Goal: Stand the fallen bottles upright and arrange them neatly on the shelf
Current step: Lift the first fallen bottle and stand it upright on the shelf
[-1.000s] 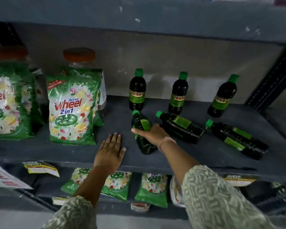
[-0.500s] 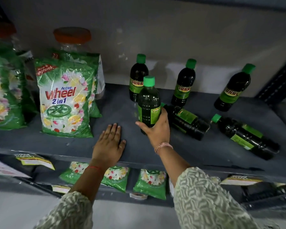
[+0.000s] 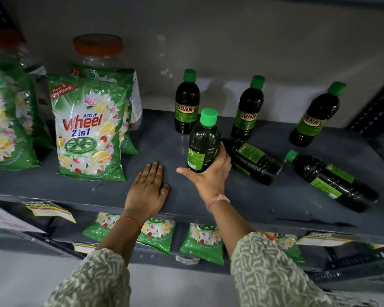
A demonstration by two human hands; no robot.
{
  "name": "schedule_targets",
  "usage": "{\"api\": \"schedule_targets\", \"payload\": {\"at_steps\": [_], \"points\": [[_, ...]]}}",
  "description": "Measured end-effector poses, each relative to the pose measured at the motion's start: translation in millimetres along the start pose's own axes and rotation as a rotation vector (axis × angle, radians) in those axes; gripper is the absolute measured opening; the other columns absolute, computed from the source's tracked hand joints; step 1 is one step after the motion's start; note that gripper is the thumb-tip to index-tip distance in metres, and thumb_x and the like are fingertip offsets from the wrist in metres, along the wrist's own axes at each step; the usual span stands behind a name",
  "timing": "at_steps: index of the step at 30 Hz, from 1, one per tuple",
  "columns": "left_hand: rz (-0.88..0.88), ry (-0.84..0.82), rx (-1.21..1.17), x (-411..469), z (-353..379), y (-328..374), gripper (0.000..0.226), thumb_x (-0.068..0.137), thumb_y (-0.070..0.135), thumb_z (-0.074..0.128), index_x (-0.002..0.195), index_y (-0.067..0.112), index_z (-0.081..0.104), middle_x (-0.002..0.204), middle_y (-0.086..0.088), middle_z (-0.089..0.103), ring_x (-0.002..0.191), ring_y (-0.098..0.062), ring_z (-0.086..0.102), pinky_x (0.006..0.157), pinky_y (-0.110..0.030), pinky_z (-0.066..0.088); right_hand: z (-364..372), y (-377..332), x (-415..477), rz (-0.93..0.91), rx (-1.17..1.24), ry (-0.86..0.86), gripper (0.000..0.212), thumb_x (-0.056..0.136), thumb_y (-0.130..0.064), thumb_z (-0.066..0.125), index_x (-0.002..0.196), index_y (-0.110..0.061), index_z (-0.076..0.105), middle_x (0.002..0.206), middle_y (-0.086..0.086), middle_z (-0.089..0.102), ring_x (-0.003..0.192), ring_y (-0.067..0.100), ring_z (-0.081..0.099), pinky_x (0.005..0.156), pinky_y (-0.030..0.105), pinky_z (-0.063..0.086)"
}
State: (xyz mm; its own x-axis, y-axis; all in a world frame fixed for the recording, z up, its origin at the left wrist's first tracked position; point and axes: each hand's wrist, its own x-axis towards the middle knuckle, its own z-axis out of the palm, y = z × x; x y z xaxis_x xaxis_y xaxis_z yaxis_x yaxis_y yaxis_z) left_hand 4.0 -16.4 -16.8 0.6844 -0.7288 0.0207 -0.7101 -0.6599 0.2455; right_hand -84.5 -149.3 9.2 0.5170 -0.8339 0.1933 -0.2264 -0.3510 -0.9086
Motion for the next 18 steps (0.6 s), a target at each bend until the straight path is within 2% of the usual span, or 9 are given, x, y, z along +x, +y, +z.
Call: {"api": "schedule_targets", "payload": {"at_steps": [2,4,7,9,11,12,15,17,18], "points": [[0.006,-0.004,0.007,-0.3,-0.4,-0.4,0.09,0.066,0.053,-0.007,0.144,0.012,0.008,0.157,-0.007,0.007,0.146,-0.02,0.004,0.118,-0.033,0.002,3.9,-1.0,2.9,-0.001,-0.043,0.048,0.104,0.05,-0.034,0.086,0.135,-0.009,0.03,0.129,0.013,0.041,0.123,0.029,0.036,0.108,0.043,0.032],[0.011,-0.01,0.015,-0.3,0.1,-1.3,0.089,0.066,0.054,-0.007,0.144,0.012,0.008,0.157,-0.007,0.007,0.146,-0.02,0.004,0.118,-0.033,0.002,0.3,0.5,7.1,0.014,0.008,-0.001,0.089,0.053,-0.024,0.079,0.13,-0.011,0.037,0.121,0.012,0.051,0.113,0.027,0.048,0.098,0.04,0.044],[0.005,-0.008,0.017,0.4,0.4,-1.4,0.089,0.066,0.054,-0.007,0.144,0.013,0.008,0.157,-0.006,0.006,0.146,-0.019,0.003,0.118,-0.033,0.002,-17.3,7.2,16.6,0.097,0.155,-0.225,0.078,0.057,-0.016,0.07,0.13,-0.015,0.04,0.104,0.002,0.061,0.089,0.01,0.06,0.075,0.02,0.053],[0.0,-0.021,0.032,0.0,-0.3,-0.1,0.09,0.065,0.053,-0.008,0.144,0.013,0.007,0.158,-0.006,0.005,0.146,-0.019,0.002,0.118,-0.032,0.001,-24.7,11.9,20.0,0.063,0.165,-0.313,0.087,0.055,-0.024,0.075,0.133,-0.018,0.036,0.115,0.0,0.057,0.103,0.01,0.056,0.087,0.015,0.048],[-0.006,-0.022,0.032,-0.1,-0.3,0.8,0.091,0.064,0.053,-0.009,0.144,0.012,0.006,0.158,-0.006,0.005,0.146,-0.019,0.002,0.118,-0.032,0.001,-21.7,16.3,18.1,0.02,0.107,-0.271,0.106,0.049,-0.037,0.085,0.137,-0.021,0.027,0.134,0.003,0.041,0.126,0.016,0.038,0.106,0.027,0.035],[-0.007,-0.02,0.032,0.1,-0.5,0.7,0.091,0.064,0.053,-0.009,0.144,0.012,0.006,0.158,-0.006,0.005,0.146,-0.019,0.002,0.118,-0.032,0.001,-18.1,16.3,15.2,0.022,0.07,-0.226,0.108,0.048,-0.038,0.087,0.136,-0.018,0.027,0.137,0.005,0.036,0.129,0.017,0.033,0.108,0.03,0.032],[-0.006,-0.02,0.039,0.0,-0.6,0.7,0.091,0.064,0.053,-0.009,0.144,0.012,0.007,0.158,-0.007,0.005,0.146,-0.019,0.002,0.118,-0.032,0.001,-14.0,16.0,12.1,0.032,0.062,-0.125,0.09,0.05,-0.036,0.087,0.124,-0.011,0.04,0.126,0.007,0.049,0.118,0.022,0.048,0.103,0.042,0.043],[-0.005,-0.017,0.035,-0.4,-1.2,0.9,0.091,0.065,0.053,-0.008,0.144,0.012,0.008,0.157,-0.007,0.006,0.146,-0.019,0.003,0.118,-0.032,0.001,-18.3,18.1,17.7,0.08,0.097,-0.195,0.065,0.063,-0.021,0.081,0.118,-0.013,0.048,0.116,0.003,0.058,0.109,0.02,0.055,0.1,0.043,0.046],[-0.005,-0.013,0.03,-0.7,-1.4,1.1,0.09,0.065,0.053,-0.008,0.144,0.012,0.008,0.157,-0.007,0.006,0.146,-0.019,0.003,0.118,-0.032,0.002,-21.1,19.3,20.9,0.104,0.104,-0.255,0.058,0.07,-0.014,0.076,0.122,-0.012,0.048,0.116,0.004,0.059,0.11,0.02,0.055,0.102,0.042,0.044]]}}
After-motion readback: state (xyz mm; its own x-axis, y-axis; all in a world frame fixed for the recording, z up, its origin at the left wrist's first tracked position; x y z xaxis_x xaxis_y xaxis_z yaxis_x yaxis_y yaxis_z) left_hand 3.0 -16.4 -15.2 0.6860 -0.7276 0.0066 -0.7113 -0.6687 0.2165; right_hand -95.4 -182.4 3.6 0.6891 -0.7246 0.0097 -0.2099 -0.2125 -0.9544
